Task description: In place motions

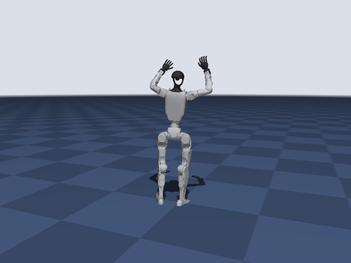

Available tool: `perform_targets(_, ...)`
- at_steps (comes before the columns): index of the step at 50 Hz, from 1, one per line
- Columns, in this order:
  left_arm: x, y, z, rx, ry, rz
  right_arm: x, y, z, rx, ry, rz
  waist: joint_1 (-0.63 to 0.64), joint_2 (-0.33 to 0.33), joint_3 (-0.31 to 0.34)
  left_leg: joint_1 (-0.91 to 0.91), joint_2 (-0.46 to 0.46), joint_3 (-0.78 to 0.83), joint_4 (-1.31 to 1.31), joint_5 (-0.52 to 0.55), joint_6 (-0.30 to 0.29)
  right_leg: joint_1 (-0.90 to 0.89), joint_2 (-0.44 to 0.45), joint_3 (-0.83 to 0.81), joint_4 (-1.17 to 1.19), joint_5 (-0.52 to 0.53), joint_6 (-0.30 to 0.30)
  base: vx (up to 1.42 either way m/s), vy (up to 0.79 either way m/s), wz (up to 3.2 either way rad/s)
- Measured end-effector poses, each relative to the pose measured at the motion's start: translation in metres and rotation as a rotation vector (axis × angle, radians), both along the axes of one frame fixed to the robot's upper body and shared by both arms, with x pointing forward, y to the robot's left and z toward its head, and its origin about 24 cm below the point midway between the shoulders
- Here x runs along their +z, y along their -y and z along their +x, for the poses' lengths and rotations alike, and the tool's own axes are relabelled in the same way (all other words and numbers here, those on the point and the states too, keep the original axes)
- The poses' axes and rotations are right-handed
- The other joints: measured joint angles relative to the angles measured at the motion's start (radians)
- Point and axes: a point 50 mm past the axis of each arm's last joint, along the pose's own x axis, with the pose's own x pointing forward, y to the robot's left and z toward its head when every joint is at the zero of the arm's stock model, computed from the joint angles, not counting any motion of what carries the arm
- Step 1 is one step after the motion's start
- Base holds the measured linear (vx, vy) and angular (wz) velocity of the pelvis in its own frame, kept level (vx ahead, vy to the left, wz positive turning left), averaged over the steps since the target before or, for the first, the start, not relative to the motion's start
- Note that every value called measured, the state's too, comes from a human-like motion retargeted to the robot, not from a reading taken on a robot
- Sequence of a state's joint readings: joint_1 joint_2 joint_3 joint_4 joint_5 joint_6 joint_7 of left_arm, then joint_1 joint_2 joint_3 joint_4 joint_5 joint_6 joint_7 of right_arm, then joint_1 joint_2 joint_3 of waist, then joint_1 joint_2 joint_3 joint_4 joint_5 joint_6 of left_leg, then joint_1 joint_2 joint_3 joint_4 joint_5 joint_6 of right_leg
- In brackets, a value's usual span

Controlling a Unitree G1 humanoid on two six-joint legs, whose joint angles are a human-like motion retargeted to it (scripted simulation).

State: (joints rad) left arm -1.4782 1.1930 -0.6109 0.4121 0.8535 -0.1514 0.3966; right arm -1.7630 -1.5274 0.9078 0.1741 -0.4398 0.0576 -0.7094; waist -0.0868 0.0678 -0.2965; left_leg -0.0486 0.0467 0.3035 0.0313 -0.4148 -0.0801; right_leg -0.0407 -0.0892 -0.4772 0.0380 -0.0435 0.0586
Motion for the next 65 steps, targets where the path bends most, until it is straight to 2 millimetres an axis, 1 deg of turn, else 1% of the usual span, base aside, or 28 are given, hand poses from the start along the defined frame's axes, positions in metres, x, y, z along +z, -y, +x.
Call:
perform_targets(2, -0.001, -0.076, -0.003, 0.116, 0.023, -0.394, 0.002, 0.068, 0.014, -0.197, -0.130, 0.309, 0.016, 0.019, -0.009, -0.019, 0.003, 0.005, 0.001, 0.001, -0.002, -0.020, -0.001, 0.003, 0.001, 0.002, 0.001, 0.00, 0.00, 0.00)
perform_targets(4, -0.030, -0.162, -0.021, 0.193, 0.063, -0.867, -0.019, 0.139, 0.020, -0.339, -0.297, 0.693, 0.020, 0.036, -0.018, -0.035, 0.005, 0.013, 0.003, 0.002, -0.004, -0.041, -0.003, 0.007, 0.001, 0.004, 0.000, -0.07, 0.01, -0.16)
perform_targets(6, -0.079, -0.233, -0.053, 0.170, 0.161, -1.334, -0.067, 0.205, 0.019, -0.365, -0.482, 1.116, 0.009, 0.044, -0.017, -0.045, 0.008, 0.024, 0.002, 0.002, -0.007, -0.057, -0.004, 0.013, 0.002, 0.007, 0.000, -0.08, 0.00, -0.25)
perform_targets(8, -0.134, -0.280, -0.089, 0.097, 0.310, -1.750, -0.132, 0.255, 0.006, -0.244, -0.620, 1.529, 0.005, 0.043, -0.010, -0.047, 0.011, 0.039, 0.000, 0.001, -0.010, -0.072, -0.005, 0.023, 0.005, 0.010, 0.000, -0.06, -0.01, -0.35)
perform_targets(11, -0.227, -0.314, -0.140, -0.032, 0.518, -2.306, -0.220, 0.289, -0.029, 0.198, -0.699, 2.065, 0.020, 0.041, 0.003, -0.045, 0.012, 0.060, -0.003, -0.001, -0.014, -0.084, -0.007, 0.038, 0.008, 0.011, -0.001, -0.07, 0.01, -0.31)
perform_targets(14, -0.312, -0.313, -0.185, -0.058, 0.657, -2.631, -0.267, 0.293, -0.043, 0.658, -0.516, 2.222, 0.025, 0.057, 0.014, -0.036, 0.006, 0.067, -0.008, -0.004, -0.013, -0.087, -0.010, 0.045, 0.010, 0.010, -0.001, -0.06, 0.05, -0.10)
perform_targets(16, -0.343, -0.307, -0.203, 0.054, 0.725, -2.693, -0.282, 0.297, -0.046, 0.748, -0.293, 2.193, 0.025, 0.064, 0.015, -0.029, 0.001, 0.067, -0.012, -0.006, -0.012, -0.081, -0.011, 0.047, 0.009, 0.008, -0.001, -0.03, 0.07, 0.00)
perform_targets(18, -0.351, -0.304, -0.202, 0.087, 0.737, -2.703, -0.288, 0.298, -0.045, 0.740, -0.130, 2.137, 0.015, 0.062, 0.012, -0.023, -0.005, 0.060, -0.013, -0.006, -0.011, -0.071, -0.012, 0.043, 0.005, 0.005, -0.001, 0.01, 0.02, 0.10)
perform_targets(20, -0.334, -0.307, -0.187, 0.071, 0.690, -2.643, -0.281, 0.293, -0.028, 0.764, -0.117, 2.076, 0.007, 0.060, 0.008, -0.019, -0.007, 0.052, -0.011, -0.006, -0.010, -0.062, -0.013, 0.039, 0.005, 0.003, -0.002, 0.03, 0.02, 0.21)
perform_targets(22, -0.293, -0.312, -0.165, 0.110, 0.604, -2.459, -0.251, 0.279, 0.001, 0.790, -0.241, 1.954, 0.000, 0.061, 0.003, -0.017, -0.006, 0.046, -0.008, -0.005, -0.009, -0.055, -0.014, 0.036, 0.007, 0.001, -0.001, 0.00, 0.00, 0.00)
perform_targets(24, -0.238, -0.311, -0.137, 0.151, 0.495, -2.187, -0.204, 0.257, 0.028, 0.725, -0.383, 1.748, 0.000, 0.066, -0.008, -0.016, -0.007, 0.043, -0.006, -0.004, -0.008, -0.051, -0.015, 0.035, 0.008, 0.001, -0.001, 0.00, 0.00, 0.00)
perform_targets(26, -0.177, -0.292, -0.102, 0.148, 0.358, -1.869, -0.150, 0.225, 0.043, 0.570, -0.497, 1.481, 0.007, 0.068, -0.025, -0.019, -0.009, 0.042, -0.005, -0.004, -0.008, -0.052, -0.017, 0.034, 0.007, 0.001, -0.001, 0.08, 0.03, 0.03)
perform_targets(30, -0.066, -0.200, -0.035, 0.074, 0.072, -1.176, -0.060, 0.143, 0.047, 0.183, -0.507, 0.951, 0.027, 0.053, -0.060, -0.026, -0.016, 0.039, -0.006, -0.003, -0.008, -0.058, -0.025, 0.032, 0.007, 0.001, 0.000, 0.08, -0.02, 0.05)
perform_targets(33, -0.013, -0.113, -0.020, 0.102, -0.057, -0.649, -0.013, 0.063, 0.027, 0.030, -0.293, 0.520, 0.030, 0.039, -0.071, -0.027, -0.018, 0.035, -0.005, -0.003, -0.007, -0.057, -0.027, 0.030, 0.008, 0.001, 0.000, 0.02, -0.01, 0.02)
perform_targets(35, 0.004, -0.054, -0.021, 0.108, -0.033, -0.325, 0.002, 0.003, 0.004, 0.027, -0.130, 0.222, 0.027, 0.034, -0.068, -0.025, -0.017, 0.032, -0.004, -0.003, -0.006, -0.052, -0.026, 0.027, 0.008, 0.000, 0.000, 0.00, 0.00, 0.00)
perform_targets(37, 0.005, -0.009, -0.025, 0.041, -0.020, -0.089, 0.000, -0.051, -0.016, 0.129, -0.021, -0.022, 0.015, 0.031, -0.065, -0.020, -0.016, 0.026, -0.004, -0.002, -0.006, -0.044, -0.025, 0.023, 0.007, 0.000, 0.000, 0.05, -0.06, 0.12)
perform_targets(40, 0.000, 0.012, -0.026, -0.050, 0.005, 0.044, -0.009, -0.085, -0.029, 0.278, 0.027, -0.240, 0.012, 0.030, -0.053, -0.013, -0.015, 0.021, -0.007, -0.002, -0.005, -0.036, -0.021, 0.019, 0.005, 0.000, 0.000, -0.01, -0.01, 0.04)
perform_targets(42, 0.006, -0.015, -0.025, 0.017, 0.049, -0.043, 0.000, -0.059, -0.019, 0.182, 0.016, -0.174, 0.021, 0.033, -0.035, -0.014, -0.012, 0.022, -0.007, -0.002, -0.005, -0.037, -0.017, 0.019, 0.006, 0.001, -0.001, -0.12, 0.06, -0.03)
perform_targets(44, 0.009, -0.064, -0.027, 0.128, 0.096, -0.227, 0.011, -0.005, -0.005, -0.022, -0.039, 0.041, 0.034, 0.039, -0.019, -0.018, -0.008, 0.023, -0.006, 0.000, -0.005, -0.042, -0.014, 0.020, 0.007, 0.003, -0.002, -0.10, 0.05, -0.05)
perform_targets(46, -0.004, -0.128, -0.036, 0.249, 0.130, -0.512, 0.013, 0.059, 0.001, -0.212, -0.115, 0.303, 0.048, 0.047, -0.014, -0.029, -0.005, 0.024, -0.003, 0.002, -0.005, -0.051, -0.014, 0.019, 0.007, 0.005, -0.002, -0.07, 0.02, -0.01)
perform_targets(49, -0.068, -0.233, -0.072, 0.395, 0.165, -1.128, -0.010, 0.148, 0.000, -0.391, -0.248, 0.697, 0.047, 0.067, -0.015, -0.049, -0.003, 0.024, 0.000, 0.005, -0.007, -0.069, -0.016, 0.019, 0.005, 0.008, -0.002, -0.03, 0.00, 0.01)
perform_targets(52, -0.164, -0.298, -0.121, 0.333, 0.313, -1.771, -0.079, 0.229, -0.004, -0.382, -0.402, 1.200, 0.034, 0.080, -0.011, -0.063, -0.002, 0.028, -0.002, 0.007, -0.008, -0.089, -0.018, 0.024, 0.007, 0.010, -0.001, -0.09, 0.05, -0.06)
perform_targets(54, -0.228, -0.314, -0.148, 0.259, 0.485, -2.118, -0.142, 0.269, -0.015, -0.285, -0.525, 1.578, 0.037, 0.081, -0.004, -0.065, -0.001, 0.034, -0.003, 0.006, -0.009, -0.095, -0.018, 0.028, 0.008, 0.011, -0.001, -0.06, 0.03, -0.14)
perform_targets(56, -0.288, -0.318, -0.183, 0.276, 0.620, -2.382, -0.208, 0.290, -0.029, -0.113, -0.651, 1.945, 0.036, 0.079, 0.009, -0.062, -0.001, 0.037, -0.003, 0.007, -0.008, -0.093, -0.018, 0.029, 0.009, 0.011, -0.001, 0.00, 0.00, 0.00)
perform_targets(58, -0.337, -0.312, -0.219, 0.371, 0.686, -2.544, -0.265, 0.294, -0.042, 0.135, -0.708, 2.244, 0.031, 0.077, 0.023, -0.056, -0.003, 0.034, -0.003, 0.007, -0.007, -0.087, -0.017, 0.027, 0.008, 0.011, -0.002, 0.00, 0.00, 0.00)
perform_targets(60, -0.371, -0.302, -0.238, 0.436, 0.699, -2.638, -0.307, 0.289, -0.044, 0.428, -0.652, 2.397, 0.021, 0.073, 0.032, -0.054, -0.005, 0.028, -0.003, 0.008, -0.007, -0.080, -0.017, 0.022, 0.006, 0.009, -0.002, -0.03, -0.02, 0.09)
perform_targets(62, -0.385, -0.296, -0.240, 0.422, 0.674, -2.701, -0.324, 0.290, -0.042, 0.596, -0.451, 2.360, 0.012, 0.066, 0.033, -0.053, -0.008, 0.019, -0.004, 0.008, -0.006, -0.073, -0.016, 0.016, 0.003, 0.006, -0.002, -0.07, -0.05, 0.22)
perform_targets(65, -0.377, -0.299, -0.235, 0.457, 0.614, -2.672, -0.313, 0.298, -0.050, 0.556, -0.146, 2.168, 0.007, 0.062, 0.023, -0.051, -0.007, 0.009, -0.006, 0.008, -0.004, -0.067, -0.012, 0.010, 0.001, 0.003, 0.000, -0.02, 0.00, 0.07)
